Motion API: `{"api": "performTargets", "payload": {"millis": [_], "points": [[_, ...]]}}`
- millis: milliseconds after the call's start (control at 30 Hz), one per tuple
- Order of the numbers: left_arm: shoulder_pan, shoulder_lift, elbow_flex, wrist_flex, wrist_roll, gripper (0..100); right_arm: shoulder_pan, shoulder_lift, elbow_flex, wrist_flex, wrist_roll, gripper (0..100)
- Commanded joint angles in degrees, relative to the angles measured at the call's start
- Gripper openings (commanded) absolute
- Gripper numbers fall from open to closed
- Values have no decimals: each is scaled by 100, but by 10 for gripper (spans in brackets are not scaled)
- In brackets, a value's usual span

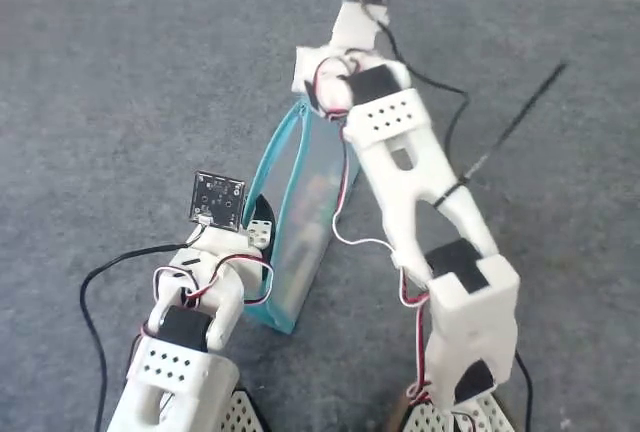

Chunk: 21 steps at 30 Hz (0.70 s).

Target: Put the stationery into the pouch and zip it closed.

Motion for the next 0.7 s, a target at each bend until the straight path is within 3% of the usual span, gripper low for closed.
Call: {"api": "performTargets", "payload": {"millis": [0, 233, 433, 667], "points": [[88, 9, -48, 35, -62, 10, -22, 171, -352, -4, -97, 321], [88, 9, -48, 35, -62, 10, 22, 884, -352, 40, 176, 292], [88, 9, -48, 35, -62, 10, 444, 1068, -316, 66, 185, 13], [88, 9, -48, 35, -62, 10, 734, 989, -352, 1156, 185, 6]]}}
